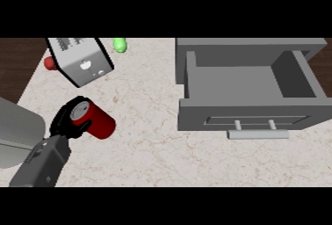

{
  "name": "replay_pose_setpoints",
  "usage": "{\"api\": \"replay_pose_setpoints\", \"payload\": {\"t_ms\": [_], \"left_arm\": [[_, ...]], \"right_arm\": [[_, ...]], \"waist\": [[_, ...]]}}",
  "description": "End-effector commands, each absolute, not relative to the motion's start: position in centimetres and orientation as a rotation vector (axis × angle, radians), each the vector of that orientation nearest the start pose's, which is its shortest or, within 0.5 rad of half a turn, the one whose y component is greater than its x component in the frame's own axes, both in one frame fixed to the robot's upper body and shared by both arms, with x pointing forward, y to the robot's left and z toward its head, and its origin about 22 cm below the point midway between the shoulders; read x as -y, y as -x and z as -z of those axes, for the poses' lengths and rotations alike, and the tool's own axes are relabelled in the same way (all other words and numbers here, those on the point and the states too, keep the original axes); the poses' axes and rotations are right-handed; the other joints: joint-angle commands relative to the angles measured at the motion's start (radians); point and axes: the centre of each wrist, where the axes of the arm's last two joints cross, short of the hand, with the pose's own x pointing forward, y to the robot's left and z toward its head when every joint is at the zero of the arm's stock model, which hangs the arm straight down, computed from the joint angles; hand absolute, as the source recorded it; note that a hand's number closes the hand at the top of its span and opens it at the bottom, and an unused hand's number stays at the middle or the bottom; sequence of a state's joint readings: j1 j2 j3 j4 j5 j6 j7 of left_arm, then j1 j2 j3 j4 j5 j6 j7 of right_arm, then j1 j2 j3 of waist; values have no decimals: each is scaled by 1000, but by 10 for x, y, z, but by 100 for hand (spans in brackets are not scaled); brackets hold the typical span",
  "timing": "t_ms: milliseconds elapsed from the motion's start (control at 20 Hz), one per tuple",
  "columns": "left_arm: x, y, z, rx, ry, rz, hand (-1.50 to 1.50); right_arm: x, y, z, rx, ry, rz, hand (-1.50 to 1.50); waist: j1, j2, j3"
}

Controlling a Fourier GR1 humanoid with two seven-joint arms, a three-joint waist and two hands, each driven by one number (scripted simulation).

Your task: Pick up the can, place it into the drawer and close the drawer

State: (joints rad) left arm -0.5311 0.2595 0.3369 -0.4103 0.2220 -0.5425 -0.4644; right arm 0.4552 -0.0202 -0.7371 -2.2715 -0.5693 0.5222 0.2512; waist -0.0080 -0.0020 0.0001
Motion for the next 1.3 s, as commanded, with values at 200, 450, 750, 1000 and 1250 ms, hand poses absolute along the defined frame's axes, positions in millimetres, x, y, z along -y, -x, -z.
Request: {"api": "replay_pose_setpoints", "payload": {"t_ms": [200, 450, 750, 1000, 1250], "left_arm": [[-264, -318, 88, 1544, 288, -330, 150], [-214, -339, 46, 1604, 286, -287, 150], [-195, -330, -9, 1679, 249, -226, 150], [-175, -328, -63, 1676, 275, -196, 150], [-162, -347, -105, 1702, 219, -180, 150]], "right_arm": [[370, -59, -114, 1777, 200, 128, -150], [376, -51, -109, 1786, 190, 138, -150], [374, -57, -125, 1777, 182, 158, -150], [371, -56, -114, 1755, 175, 140, -150], [374, -52, -117, 1785, 169, 115, -150]], "waist": [[23, -7, 2], [8, -6, 1], [11, -4, 1], [9, -3, 1], [-1, 0, 0]]}}
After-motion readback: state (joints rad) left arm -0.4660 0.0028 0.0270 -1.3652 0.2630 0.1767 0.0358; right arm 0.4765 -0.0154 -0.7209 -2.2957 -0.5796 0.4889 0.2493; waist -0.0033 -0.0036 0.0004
